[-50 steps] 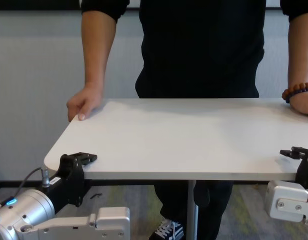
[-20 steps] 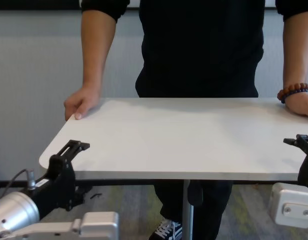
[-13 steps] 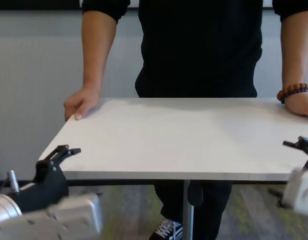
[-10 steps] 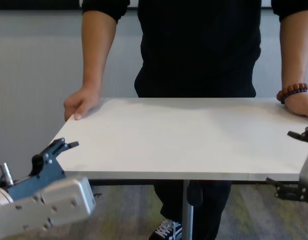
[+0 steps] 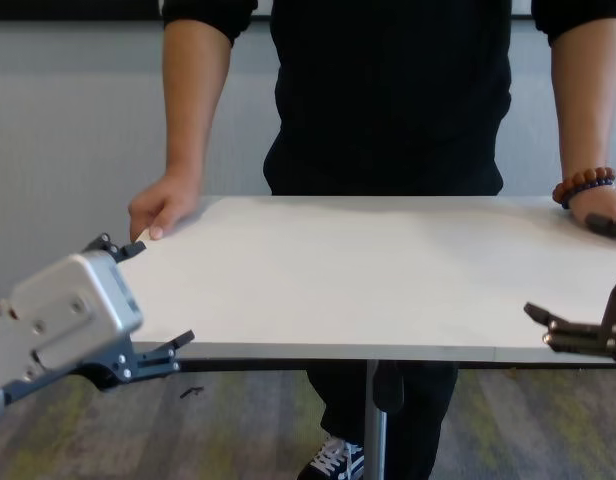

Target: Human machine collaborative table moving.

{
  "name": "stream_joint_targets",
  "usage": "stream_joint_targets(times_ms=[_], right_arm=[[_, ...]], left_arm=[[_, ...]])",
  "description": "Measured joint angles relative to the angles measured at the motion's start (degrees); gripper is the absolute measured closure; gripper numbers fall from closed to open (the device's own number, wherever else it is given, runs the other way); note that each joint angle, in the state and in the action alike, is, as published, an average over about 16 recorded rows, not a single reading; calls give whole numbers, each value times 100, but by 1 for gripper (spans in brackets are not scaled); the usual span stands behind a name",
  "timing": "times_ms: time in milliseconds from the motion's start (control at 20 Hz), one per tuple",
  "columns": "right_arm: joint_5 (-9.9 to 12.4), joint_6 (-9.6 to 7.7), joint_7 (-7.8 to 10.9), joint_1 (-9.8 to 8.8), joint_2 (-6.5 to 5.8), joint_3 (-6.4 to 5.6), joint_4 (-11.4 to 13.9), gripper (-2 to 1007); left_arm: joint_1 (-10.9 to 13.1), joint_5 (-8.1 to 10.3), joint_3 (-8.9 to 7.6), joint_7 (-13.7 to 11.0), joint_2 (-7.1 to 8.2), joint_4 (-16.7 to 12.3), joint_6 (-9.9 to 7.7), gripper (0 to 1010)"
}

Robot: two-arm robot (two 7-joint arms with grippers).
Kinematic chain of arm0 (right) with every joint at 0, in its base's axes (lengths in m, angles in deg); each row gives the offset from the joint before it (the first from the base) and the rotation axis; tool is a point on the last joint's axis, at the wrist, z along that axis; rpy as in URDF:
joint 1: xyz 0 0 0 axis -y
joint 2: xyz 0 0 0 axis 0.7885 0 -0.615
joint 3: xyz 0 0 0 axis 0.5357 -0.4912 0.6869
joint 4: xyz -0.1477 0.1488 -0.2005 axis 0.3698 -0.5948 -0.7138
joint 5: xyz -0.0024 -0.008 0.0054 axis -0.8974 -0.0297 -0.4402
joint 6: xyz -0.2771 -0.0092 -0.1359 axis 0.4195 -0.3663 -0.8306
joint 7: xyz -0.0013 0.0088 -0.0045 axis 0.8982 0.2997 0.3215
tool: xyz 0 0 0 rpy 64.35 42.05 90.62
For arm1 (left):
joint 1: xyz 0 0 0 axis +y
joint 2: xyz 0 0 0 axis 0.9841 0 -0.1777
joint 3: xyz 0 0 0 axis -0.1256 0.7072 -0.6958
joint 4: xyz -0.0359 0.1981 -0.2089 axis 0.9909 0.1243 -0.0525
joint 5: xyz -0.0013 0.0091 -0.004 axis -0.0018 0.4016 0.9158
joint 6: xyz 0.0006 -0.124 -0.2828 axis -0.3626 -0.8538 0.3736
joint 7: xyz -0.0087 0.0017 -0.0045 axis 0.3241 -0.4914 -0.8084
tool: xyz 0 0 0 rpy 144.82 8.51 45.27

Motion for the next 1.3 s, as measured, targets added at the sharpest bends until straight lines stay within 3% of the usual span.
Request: stream_joint_targets(times_ms=[250,600,750,1300], right_arm=[[244,141,165,-195,-24,-127,340,0],[337,251,250,-555,-84,-244,848,0],[419,281,301,-751,-115,-303,1094,0],[1180,456,572,-1524,-132,-597,1974,0]], left_arm=[[388,144,-208,3,106,-576,-10,8],[1052,107,-478,209,293,-1394,0,8],[1333,212,-596,203,380,-1694,84,9],[2083,1386,-980,-217,590,-2350,587,8]])
